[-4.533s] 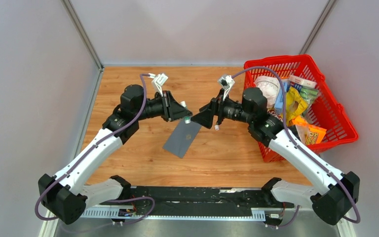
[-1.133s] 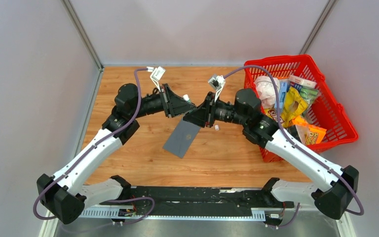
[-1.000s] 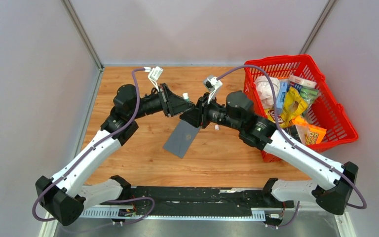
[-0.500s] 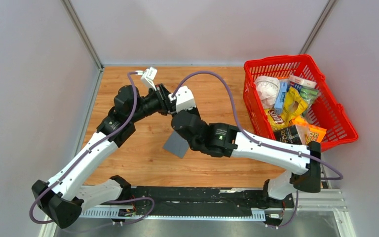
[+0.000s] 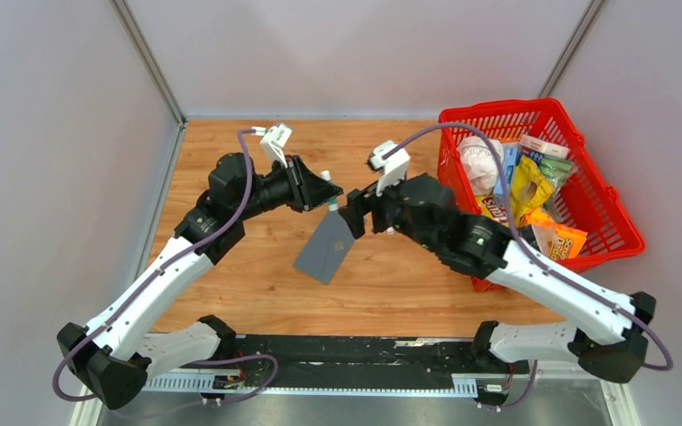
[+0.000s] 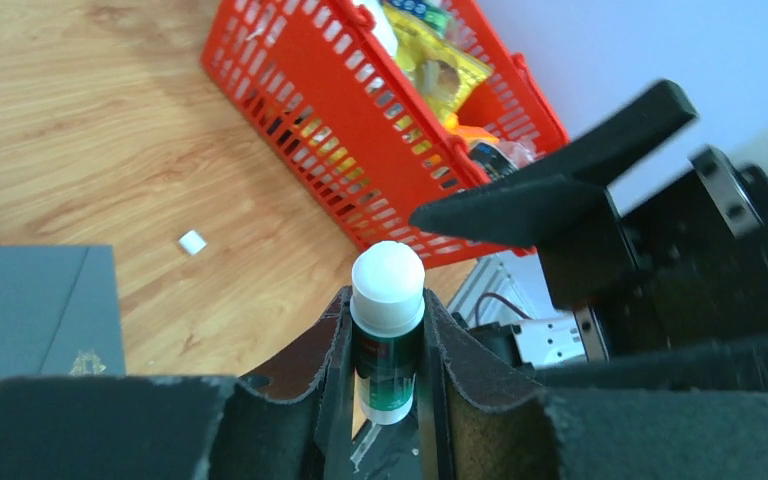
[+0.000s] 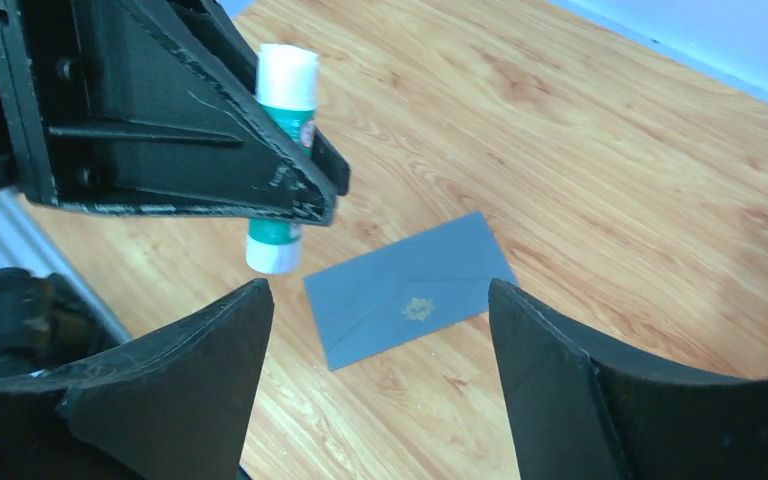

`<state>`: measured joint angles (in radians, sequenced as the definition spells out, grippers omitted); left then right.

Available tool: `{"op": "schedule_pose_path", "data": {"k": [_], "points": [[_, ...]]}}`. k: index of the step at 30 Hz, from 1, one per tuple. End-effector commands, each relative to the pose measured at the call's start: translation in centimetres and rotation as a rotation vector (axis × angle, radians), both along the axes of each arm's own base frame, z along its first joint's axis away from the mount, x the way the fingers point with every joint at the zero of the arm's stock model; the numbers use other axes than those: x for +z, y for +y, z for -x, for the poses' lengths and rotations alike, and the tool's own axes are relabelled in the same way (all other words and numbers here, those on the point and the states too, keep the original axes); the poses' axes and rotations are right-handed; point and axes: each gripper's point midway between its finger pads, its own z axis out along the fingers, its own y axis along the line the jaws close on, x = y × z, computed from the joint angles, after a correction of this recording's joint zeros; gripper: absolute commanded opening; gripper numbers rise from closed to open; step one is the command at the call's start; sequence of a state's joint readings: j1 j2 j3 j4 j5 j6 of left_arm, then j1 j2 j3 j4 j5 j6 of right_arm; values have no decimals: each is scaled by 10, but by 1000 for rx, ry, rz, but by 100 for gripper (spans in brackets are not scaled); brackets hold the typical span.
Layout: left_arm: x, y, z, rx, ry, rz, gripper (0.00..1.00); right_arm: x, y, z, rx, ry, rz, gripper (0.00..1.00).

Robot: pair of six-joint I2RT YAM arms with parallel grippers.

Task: Place the letter into the envelope and seal it

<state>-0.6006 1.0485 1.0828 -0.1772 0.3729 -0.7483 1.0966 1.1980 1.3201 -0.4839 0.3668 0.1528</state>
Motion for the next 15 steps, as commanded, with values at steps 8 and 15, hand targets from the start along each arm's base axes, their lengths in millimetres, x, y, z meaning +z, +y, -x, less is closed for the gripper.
{"op": "schedule_pose_path", "data": {"k": [8,15], "points": [[55,-12,44,-305,-209,147,0,39,4,52,515,132,-408,80],[58,-13,45,-314,-234,174,0,47,28,50,571,229,-576,78]]}}
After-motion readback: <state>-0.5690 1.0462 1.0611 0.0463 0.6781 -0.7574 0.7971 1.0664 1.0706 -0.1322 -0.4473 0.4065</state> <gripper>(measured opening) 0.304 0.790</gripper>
